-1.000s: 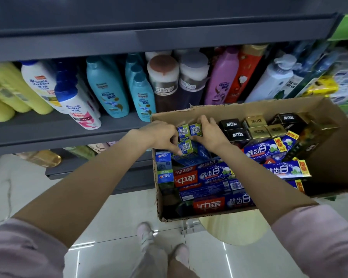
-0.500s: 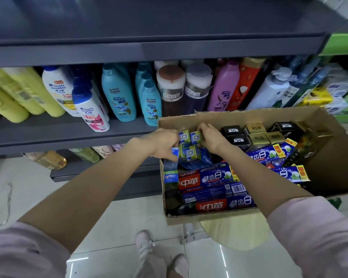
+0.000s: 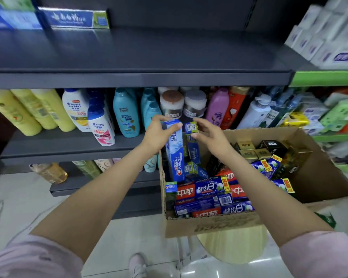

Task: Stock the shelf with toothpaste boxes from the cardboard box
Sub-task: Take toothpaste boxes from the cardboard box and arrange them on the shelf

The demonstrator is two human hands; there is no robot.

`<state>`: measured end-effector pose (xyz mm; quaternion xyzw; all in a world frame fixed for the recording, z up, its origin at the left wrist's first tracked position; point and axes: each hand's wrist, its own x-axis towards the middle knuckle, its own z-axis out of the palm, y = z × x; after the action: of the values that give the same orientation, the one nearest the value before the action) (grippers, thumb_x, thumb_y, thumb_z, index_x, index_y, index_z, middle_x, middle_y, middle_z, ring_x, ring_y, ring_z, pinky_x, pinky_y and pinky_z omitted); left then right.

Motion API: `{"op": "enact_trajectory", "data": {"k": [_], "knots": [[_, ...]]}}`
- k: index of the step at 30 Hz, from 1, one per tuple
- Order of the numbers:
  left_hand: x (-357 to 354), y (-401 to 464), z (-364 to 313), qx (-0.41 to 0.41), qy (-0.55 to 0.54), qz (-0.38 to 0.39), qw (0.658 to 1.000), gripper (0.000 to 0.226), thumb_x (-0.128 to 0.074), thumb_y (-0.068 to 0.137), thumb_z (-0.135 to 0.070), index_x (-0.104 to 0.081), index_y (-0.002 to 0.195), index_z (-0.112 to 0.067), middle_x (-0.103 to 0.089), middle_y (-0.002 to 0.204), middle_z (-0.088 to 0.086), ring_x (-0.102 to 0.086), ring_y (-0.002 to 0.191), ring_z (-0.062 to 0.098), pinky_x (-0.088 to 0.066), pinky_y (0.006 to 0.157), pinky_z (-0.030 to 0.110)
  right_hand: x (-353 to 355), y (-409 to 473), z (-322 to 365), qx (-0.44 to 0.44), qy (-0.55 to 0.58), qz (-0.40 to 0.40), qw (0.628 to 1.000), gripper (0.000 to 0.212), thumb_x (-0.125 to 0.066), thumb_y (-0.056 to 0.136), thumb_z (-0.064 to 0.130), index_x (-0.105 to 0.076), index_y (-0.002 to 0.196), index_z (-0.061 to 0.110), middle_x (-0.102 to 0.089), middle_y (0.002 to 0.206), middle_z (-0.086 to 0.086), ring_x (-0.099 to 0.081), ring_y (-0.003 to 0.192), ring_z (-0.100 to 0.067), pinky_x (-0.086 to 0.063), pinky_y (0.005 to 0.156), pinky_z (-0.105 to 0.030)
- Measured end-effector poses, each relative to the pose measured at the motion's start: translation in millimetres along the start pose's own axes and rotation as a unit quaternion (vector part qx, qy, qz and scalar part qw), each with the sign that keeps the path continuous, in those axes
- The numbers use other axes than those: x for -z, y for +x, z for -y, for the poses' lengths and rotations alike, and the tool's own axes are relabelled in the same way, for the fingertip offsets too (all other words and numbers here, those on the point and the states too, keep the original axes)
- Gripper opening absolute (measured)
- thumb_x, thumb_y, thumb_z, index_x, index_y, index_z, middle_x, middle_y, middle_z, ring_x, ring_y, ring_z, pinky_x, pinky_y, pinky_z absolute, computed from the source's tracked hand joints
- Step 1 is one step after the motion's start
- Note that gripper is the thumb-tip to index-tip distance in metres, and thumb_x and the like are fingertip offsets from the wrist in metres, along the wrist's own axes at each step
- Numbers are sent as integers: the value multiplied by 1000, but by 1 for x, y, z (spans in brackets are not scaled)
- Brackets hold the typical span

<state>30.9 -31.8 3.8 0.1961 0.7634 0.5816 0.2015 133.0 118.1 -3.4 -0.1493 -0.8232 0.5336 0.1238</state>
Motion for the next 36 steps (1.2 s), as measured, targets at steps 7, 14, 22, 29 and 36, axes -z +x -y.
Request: {"op": "enact_trajectory", "data": {"k": [7, 14, 22, 29, 36], "knots": [[13, -17, -52, 15, -146, -73, 987, 29, -59, 90, -37, -49, 73, -16, -61, 68, -1, -61, 54, 5, -50, 60, 19, 8, -2, 62, -14, 238, -59, 969, 36, -42, 100, 23, -48, 135, 19, -60, 123, -1, -60, 99, -6, -51, 77, -18], [50, -35, -112, -57, -1, -75, 996, 40, -76, 73, -44, -44, 70, -20, -55, 67, -2, -53, 59, 13, -43, 58, 27, -19, 9, 136, -4, 337, -83, 938, 27, -33, 103, 25, -59, 101, 17, -63, 93, -8, -59, 81, -19, -52, 83, -37], [136, -49, -156, -36, 39, -43, 998, 33, -80, 72, -36, -51, 69, -19, -61, 64, -6, -55, 52, 4, -44, 45, 13, -73, 44, 210, -30, 460, -77, 884, 27, -38, 101, 33, -54, 103, 11, -62, 97, -13, -61, 82, -25, -48, 93, -51], [229, -32, -170, -102, 62, -72, 990, 27, -82, 70, -30, -56, 73, -21, -67, 75, -4, -62, 67, 10, -51, 72, 25, -127, 87, 286, -37, 469, 19, 882, 22, -47, 98, 25, -57, 104, 6, -66, 89, -14, -64, 78, -25, -56, 75, -40], [339, 11, -176, -66, 94, -89, 989, 31, -77, 75, -39, -55, 74, -17, -61, 74, -1, -56, 62, 11, -42, 57, 22, -184, 143, 331, 32, 325, 40, 944, 9, -56, 92, 15, -58, 99, 9, -68, 89, -11, -65, 70, -21, -54, 70, -35]]}}
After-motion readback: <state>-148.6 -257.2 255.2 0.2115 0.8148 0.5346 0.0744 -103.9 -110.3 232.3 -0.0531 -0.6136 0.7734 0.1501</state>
